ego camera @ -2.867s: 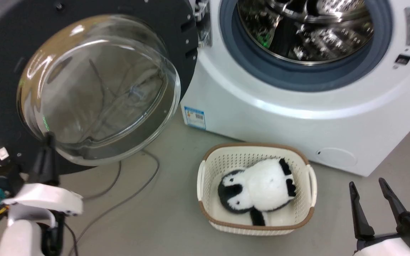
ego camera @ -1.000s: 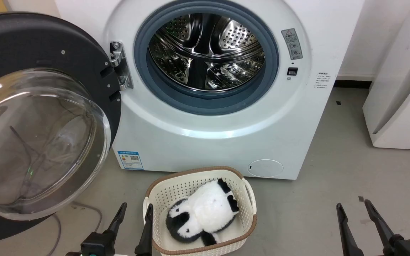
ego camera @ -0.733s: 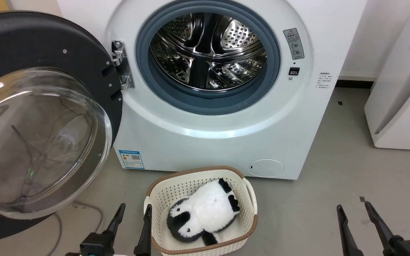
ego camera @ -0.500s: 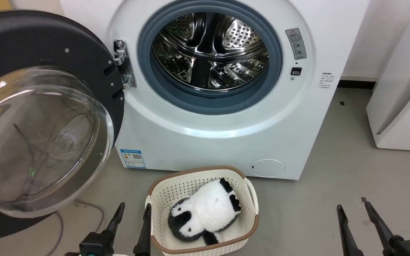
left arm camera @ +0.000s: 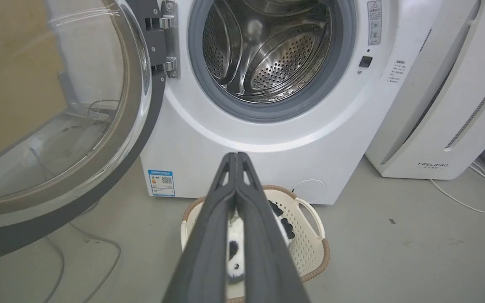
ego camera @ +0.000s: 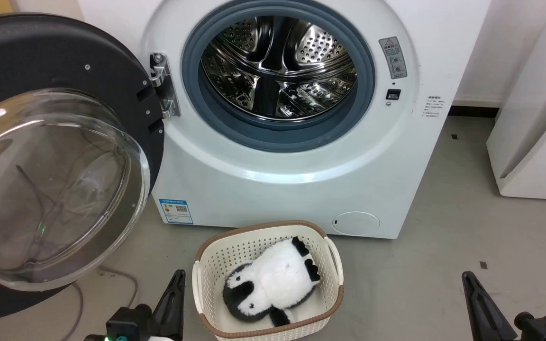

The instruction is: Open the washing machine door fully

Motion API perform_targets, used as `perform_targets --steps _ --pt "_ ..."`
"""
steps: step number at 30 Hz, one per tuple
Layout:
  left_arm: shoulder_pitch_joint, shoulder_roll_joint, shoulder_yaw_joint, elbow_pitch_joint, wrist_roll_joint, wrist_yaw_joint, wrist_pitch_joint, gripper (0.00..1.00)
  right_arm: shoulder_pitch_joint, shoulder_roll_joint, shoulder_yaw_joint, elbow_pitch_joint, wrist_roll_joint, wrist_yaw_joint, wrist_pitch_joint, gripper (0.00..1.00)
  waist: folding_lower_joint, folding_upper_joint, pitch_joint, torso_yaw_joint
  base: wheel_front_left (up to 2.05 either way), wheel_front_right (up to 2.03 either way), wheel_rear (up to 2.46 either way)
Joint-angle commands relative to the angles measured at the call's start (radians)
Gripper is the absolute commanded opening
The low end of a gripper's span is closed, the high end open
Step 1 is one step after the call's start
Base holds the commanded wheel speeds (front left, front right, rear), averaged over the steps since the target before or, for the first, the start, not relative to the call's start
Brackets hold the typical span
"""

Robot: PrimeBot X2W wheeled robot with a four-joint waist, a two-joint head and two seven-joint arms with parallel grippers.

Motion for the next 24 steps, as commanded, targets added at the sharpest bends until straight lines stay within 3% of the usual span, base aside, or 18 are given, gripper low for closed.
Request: perform_targets --steps 1,24 --pt "-0.006 -0.002 0.006 -0.009 0.009 0.004 0.007 0.0 -0.014 0.001 0.003 -0.004 -0.005 0.0 0.004 0.0 0.0 -0.0001 0.0 -0.001 0.0 0.0 0.0" --pt "-0.017 -0.005 0.026 -0.044 0.043 0.015 0.054 0.0 -0.043 0.001 0.018 -0.013 -0.015 0.0 0.05 0.0 0.0 -0.0001 0.004 -0.02 0.0 0.0 0.0"
